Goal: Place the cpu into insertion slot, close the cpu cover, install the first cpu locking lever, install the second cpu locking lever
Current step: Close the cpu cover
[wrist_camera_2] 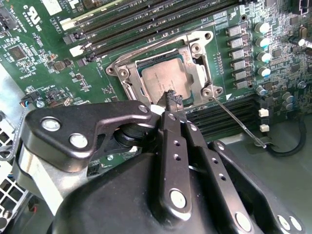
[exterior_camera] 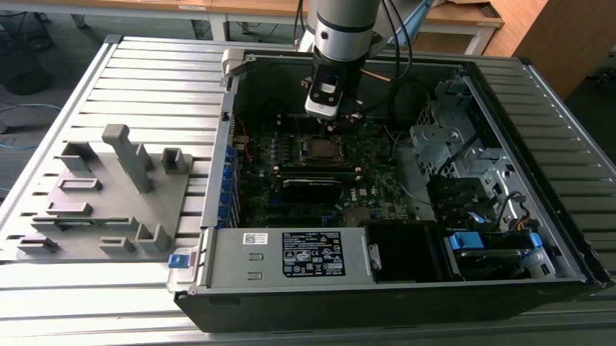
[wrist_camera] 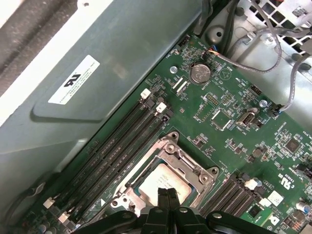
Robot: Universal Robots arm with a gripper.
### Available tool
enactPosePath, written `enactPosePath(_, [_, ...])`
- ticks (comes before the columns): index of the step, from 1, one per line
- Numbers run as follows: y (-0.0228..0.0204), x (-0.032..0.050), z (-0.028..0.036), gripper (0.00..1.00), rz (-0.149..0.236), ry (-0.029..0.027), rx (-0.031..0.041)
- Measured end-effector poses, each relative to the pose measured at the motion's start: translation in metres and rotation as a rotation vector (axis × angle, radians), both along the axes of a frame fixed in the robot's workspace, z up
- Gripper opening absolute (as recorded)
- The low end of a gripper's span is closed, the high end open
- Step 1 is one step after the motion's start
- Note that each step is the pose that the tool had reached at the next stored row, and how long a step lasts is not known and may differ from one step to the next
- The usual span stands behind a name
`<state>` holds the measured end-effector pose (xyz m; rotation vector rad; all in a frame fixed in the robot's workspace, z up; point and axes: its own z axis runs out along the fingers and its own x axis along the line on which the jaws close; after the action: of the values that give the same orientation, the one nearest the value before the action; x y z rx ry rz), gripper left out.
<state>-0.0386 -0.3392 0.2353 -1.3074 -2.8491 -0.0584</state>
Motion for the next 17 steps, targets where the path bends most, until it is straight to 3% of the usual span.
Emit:
enactPosePath(5, [0.0000,0.0000,0.0000,0.11,0.028,0.0000,0.0000])
enactPosePath(17, [0.0000,0.0000,0.0000,0.11,0.030,0.0000,0.0000])
